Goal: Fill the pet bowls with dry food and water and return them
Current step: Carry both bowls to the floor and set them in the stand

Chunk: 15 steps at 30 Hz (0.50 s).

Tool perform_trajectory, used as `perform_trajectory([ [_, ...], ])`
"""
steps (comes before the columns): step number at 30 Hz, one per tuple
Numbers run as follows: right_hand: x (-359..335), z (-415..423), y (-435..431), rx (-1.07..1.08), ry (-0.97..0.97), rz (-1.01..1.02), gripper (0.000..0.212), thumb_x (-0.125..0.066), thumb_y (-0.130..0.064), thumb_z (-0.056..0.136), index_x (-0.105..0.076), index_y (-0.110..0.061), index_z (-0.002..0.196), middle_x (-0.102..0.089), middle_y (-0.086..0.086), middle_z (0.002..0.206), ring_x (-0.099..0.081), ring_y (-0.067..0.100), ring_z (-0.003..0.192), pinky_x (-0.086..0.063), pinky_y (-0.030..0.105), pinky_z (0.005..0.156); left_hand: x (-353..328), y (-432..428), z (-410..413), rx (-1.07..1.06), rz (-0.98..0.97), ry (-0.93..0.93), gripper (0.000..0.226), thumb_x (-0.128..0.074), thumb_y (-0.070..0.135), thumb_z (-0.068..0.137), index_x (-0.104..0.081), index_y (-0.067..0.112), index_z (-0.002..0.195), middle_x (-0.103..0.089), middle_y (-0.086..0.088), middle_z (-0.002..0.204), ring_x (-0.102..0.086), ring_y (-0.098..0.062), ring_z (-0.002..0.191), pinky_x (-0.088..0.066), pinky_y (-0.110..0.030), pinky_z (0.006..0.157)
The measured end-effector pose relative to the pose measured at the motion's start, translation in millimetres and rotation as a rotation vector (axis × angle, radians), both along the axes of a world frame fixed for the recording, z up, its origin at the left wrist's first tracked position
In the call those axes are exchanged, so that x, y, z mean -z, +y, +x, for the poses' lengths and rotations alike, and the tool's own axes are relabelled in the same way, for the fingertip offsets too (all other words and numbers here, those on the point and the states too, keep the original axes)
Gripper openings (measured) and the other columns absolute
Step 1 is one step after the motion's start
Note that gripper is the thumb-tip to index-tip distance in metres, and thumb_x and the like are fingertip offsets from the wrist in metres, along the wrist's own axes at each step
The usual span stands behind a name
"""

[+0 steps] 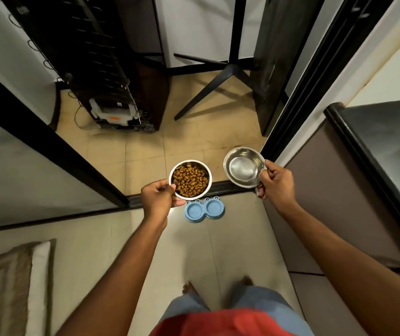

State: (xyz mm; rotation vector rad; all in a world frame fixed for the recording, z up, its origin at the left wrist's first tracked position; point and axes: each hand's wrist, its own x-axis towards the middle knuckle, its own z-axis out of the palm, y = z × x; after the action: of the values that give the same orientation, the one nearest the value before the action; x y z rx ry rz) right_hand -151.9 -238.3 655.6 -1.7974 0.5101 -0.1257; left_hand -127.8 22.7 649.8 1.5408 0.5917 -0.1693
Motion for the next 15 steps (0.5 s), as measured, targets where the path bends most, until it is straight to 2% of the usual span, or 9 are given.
perform_trajectory([
  [4,33.5,11.4,10.5,-0.009,0.011,0.02,0.032,-0.045,-0.002,0.096,-0.065,-0.009,0.119,-0.051,0.01,0.052,-0.046,0.009,0.033,-0.039,0.02,0.034,32.7,10.3,3.7,-0.035,-0.006,0.001,0.018,-0.056,-0.004,0.091,-0.064,0.008,0.082,-0.066,-0.011,0.073,-0.066,-0.014,0.044,-0.057,-0.026,0.046],
  [9,84.3,24.5,14.5,-0.036,0.034,-0.001,0.028,-0.045,-0.001,0.095,-0.063,-0.001,0.116,-0.051,0.01,0.052,-0.046,0.008,0.032,-0.039,0.02,0.033,86.8,13.4,10.3,-0.07,0.011,0.021,0.011,-0.056,-0.002,0.091,-0.064,0.0,0.098,-0.066,-0.015,0.08,-0.066,-0.013,0.044,-0.058,-0.027,0.048],
  [12,114.4,30.9,13.0,-0.023,0.038,0.0,0.03,-0.047,-0.003,0.096,-0.062,-0.004,0.122,-0.052,0.003,0.046,-0.047,0.008,0.032,-0.04,0.02,0.034,119.3,12.2,12.6,-0.09,0.028,0.039,0.013,-0.058,0.0,0.09,-0.066,-0.001,0.101,-0.068,-0.018,0.087,-0.067,-0.015,0.046,-0.058,-0.028,0.049],
  [15,155.1,40.2,12.1,-0.024,0.032,0.008,0.031,-0.047,-0.003,0.097,-0.063,-0.007,0.123,-0.052,0.005,0.047,-0.047,0.009,0.032,-0.04,0.021,0.034,162.9,10.5,17.7,-0.131,0.038,0.065,0.014,-0.061,0.001,0.09,-0.066,-0.001,0.102,-0.068,-0.017,0.09,-0.067,-0.016,0.046,-0.059,-0.03,0.049],
])
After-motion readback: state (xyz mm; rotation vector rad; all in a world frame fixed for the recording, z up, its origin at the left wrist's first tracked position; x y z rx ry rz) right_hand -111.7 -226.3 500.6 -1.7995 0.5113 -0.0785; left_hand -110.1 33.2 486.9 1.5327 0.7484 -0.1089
